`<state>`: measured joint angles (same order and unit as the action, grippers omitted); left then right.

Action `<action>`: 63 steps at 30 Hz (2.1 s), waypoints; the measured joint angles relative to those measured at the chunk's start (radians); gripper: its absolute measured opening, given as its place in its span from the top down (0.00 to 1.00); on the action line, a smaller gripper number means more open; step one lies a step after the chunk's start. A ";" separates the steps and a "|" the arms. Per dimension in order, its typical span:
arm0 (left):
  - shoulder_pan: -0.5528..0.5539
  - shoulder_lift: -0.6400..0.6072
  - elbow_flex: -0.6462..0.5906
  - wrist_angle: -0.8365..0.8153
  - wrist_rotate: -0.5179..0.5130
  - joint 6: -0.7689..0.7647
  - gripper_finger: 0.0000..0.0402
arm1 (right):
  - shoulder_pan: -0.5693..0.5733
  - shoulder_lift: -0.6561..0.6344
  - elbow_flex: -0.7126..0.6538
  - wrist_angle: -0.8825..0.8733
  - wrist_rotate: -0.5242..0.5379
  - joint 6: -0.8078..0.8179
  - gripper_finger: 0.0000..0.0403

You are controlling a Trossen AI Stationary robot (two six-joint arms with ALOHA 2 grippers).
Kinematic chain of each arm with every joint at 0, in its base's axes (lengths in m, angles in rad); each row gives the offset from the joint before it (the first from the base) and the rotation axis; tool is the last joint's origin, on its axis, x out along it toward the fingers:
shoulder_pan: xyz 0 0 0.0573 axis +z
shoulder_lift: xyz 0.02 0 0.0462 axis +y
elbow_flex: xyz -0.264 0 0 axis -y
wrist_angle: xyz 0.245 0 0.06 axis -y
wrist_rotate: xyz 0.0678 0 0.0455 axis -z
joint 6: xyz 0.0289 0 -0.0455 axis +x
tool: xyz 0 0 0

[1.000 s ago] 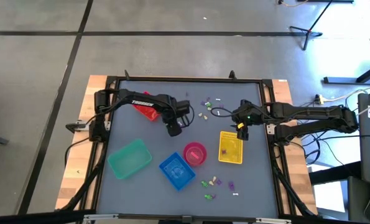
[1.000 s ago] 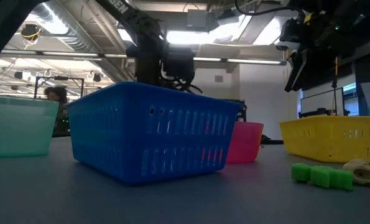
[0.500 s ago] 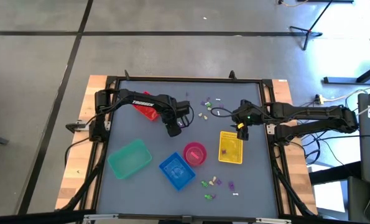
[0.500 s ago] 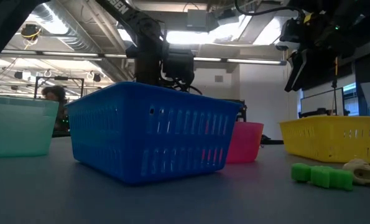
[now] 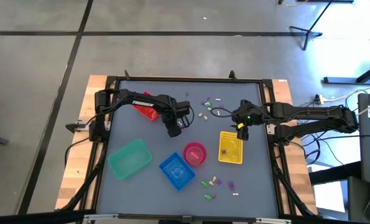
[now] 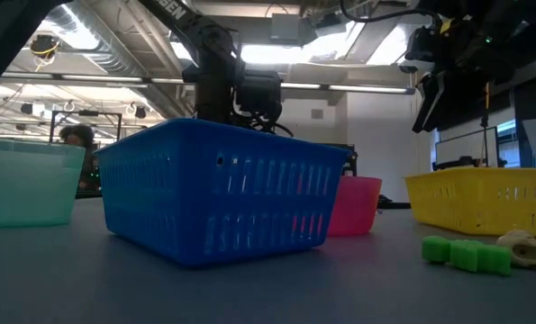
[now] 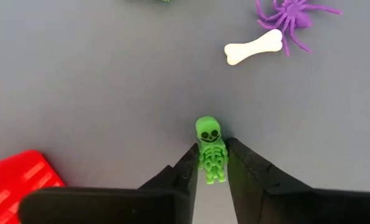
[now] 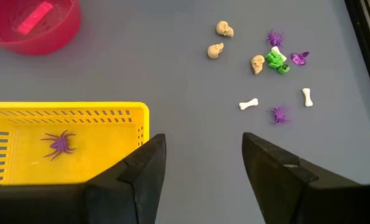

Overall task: Sort Halloween decoration
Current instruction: Put the green skeleton toy into the red bin

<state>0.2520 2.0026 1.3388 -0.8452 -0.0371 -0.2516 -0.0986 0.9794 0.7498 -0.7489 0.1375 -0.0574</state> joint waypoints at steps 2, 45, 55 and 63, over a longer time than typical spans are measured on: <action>0.000 0.000 0.000 0.000 0.000 0.000 0.87 | 0.000 0.000 0.000 0.000 0.000 0.000 0.48; 0.024 -0.039 0.296 -0.242 0.022 0.172 0.93 | 0.000 0.000 0.000 0.009 0.000 0.000 0.48; 0.073 -0.040 0.436 -0.506 -0.065 0.255 0.93 | 0.000 0.000 0.000 0.027 0.000 0.000 0.48; 0.156 -0.040 0.372 -0.614 -0.215 0.222 0.93 | 0.000 0.000 0.000 0.052 0.000 0.000 0.48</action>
<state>0.4076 1.9625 1.7112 -1.4596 -0.2520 -0.0296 -0.0986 0.9794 0.7502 -0.6968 0.1379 -0.0578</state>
